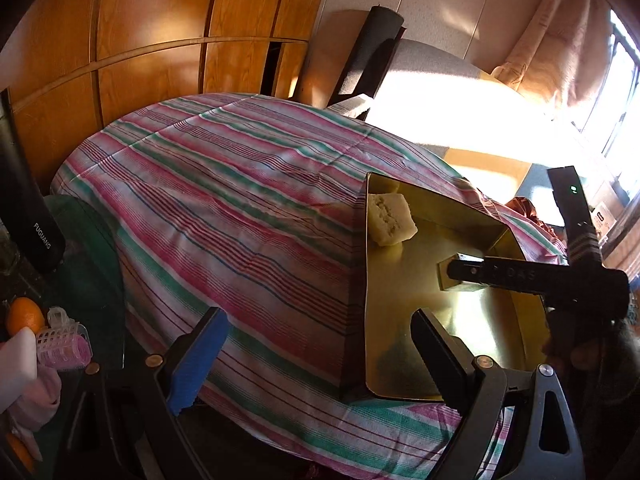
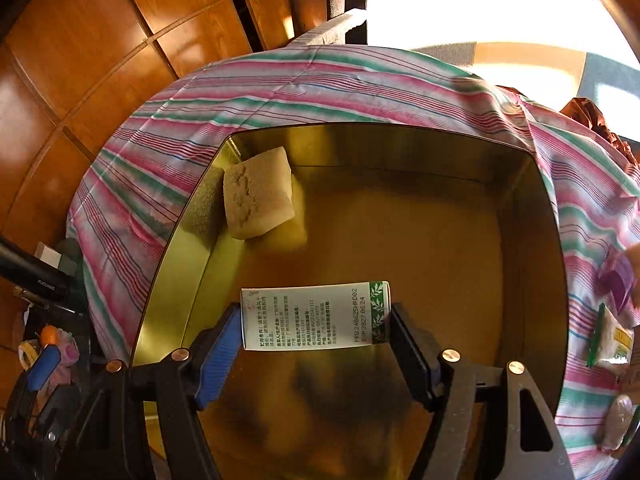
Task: Organize objects
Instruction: 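Carry the white-green box into the gold tray and open the right gripper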
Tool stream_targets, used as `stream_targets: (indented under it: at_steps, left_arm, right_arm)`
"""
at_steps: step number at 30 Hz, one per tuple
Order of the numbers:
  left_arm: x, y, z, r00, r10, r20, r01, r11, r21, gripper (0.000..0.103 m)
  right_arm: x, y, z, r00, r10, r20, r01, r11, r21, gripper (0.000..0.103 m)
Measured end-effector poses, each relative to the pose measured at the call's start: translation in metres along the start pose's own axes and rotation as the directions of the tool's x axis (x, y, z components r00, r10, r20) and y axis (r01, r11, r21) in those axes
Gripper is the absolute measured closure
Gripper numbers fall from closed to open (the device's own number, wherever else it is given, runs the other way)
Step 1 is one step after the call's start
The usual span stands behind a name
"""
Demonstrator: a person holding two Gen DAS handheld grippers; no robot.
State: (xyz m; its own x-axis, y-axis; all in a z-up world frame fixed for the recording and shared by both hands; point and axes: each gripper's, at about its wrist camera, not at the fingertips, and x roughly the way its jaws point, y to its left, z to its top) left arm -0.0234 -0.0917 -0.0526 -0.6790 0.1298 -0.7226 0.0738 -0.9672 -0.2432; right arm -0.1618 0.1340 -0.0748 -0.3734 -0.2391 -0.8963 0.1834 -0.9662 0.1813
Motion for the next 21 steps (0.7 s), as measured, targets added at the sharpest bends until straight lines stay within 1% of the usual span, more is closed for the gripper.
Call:
stream_targets:
  at_steps: [3, 5, 6, 7, 10, 13, 17, 21]
  left_arm:
    - [0.001, 0.005, -0.002, 1.000, 0.003, -0.010, -0.003, 1.000, -0.012, 0.010]
    - [0.003, 0.007, -0.003, 1.000, 0.005, -0.016, -0.006, 1.000, -0.016, 0.010]
    - [0.003, 0.007, -0.003, 1.000, 0.007, -0.016, -0.007, 1.000, -0.018, 0.010]
    - [0.004, 0.007, -0.004, 1.000, 0.007, -0.017, -0.008, 1.000, -0.018, 0.010]
    - [0.004, 0.006, -0.004, 1.000, 0.005, -0.018, -0.006, 1.000, -0.019, 0.010]
    - [0.003, 0.003, -0.004, 1.000, 0.008, -0.007, -0.008, 1.000, -0.004, 0.010]
    - [0.000, -0.005, -0.004, 1.000, 0.011, 0.009, -0.011, 1.000, 0.018, 0.009]
    - [-0.005, -0.016, -0.004, 1.000, 0.008, 0.020, -0.009, 0.999, 0.045, 0.008]
  right_arm:
    - [0.021, 0.012, 0.015, 0.999, 0.028, -0.033, -0.028, 1.000, 0.007, 0.028]
    - [0.030, 0.016, 0.023, 0.994, 0.092, -0.051, -0.090, 0.995, 0.044, 0.028]
    - [0.033, 0.016, 0.026, 0.988, 0.146, -0.048, -0.142, 0.987, 0.075, 0.025]
    - [0.034, 0.016, 0.028, 0.981, 0.190, -0.041, -0.185, 0.977, 0.103, 0.018]
    - [0.026, 0.015, 0.028, 0.973, 0.233, -0.009, -0.230, 0.966, 0.122, 0.017]
    - [0.014, 0.013, 0.022, 0.977, 0.213, 0.002, -0.212, 0.973, 0.096, 0.017]
    - [-0.010, 0.008, 0.009, 0.986, 0.156, 0.055, -0.158, 0.987, 0.043, 0.017]
    - [-0.034, 0.001, -0.007, 0.989, 0.099, 0.107, -0.100, 0.995, 0.000, 0.017]
